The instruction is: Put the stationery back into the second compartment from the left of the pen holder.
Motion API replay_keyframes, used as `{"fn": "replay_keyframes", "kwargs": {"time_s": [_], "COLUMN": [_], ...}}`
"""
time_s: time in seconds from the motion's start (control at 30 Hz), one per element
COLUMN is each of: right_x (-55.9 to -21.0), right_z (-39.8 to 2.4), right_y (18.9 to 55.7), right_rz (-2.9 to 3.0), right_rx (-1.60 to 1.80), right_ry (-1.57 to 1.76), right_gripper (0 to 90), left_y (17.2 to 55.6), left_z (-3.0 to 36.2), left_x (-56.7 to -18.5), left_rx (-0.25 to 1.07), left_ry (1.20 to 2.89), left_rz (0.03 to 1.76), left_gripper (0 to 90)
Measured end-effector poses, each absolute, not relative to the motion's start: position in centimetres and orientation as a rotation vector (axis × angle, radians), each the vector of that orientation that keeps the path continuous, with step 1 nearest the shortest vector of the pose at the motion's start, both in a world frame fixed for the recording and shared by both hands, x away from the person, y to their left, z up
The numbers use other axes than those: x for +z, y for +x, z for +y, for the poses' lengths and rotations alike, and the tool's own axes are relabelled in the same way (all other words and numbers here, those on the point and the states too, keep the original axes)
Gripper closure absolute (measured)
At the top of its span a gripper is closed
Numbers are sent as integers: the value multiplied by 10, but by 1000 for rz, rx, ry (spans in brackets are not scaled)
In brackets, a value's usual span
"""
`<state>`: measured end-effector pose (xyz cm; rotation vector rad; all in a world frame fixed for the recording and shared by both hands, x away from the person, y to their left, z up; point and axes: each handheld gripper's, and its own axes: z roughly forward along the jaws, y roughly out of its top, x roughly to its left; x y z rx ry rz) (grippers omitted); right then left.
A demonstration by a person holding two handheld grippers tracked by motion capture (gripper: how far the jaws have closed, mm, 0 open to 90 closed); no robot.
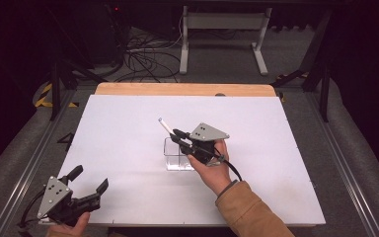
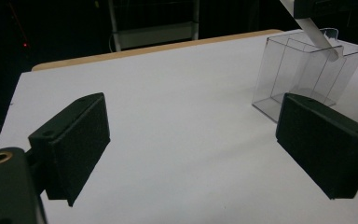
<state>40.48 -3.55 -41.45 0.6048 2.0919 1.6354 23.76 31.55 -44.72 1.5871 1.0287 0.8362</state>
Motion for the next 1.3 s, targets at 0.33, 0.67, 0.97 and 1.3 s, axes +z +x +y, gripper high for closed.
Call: {"fn": "replay_keyframes", "kwargs": {"time_s": [0.33, 0.67, 0.97, 1.3], "right_x": [-416, -416, -410, -384], "right_z": [-43, -50, -57, -72], "right_y": [400, 396, 396, 389], "right_rz": [2091, 2100, 2057, 2031], "right_rx": [1625, 1597, 1583, 1585], "right_ry": [626, 651, 678, 654], "right_gripper": [784, 785, 454, 327], "left_y": [238, 238, 238, 239], "left_z": [316, 315, 315, 314], "left_x": [-447, -447, -447, -447], "left_rx": [836, 836, 836, 835], "left_ry": [1591, 1595, 1592, 1595], "left_rz": [1027, 1025, 1024, 1020], "left_gripper": [106, 106, 106, 105]}}
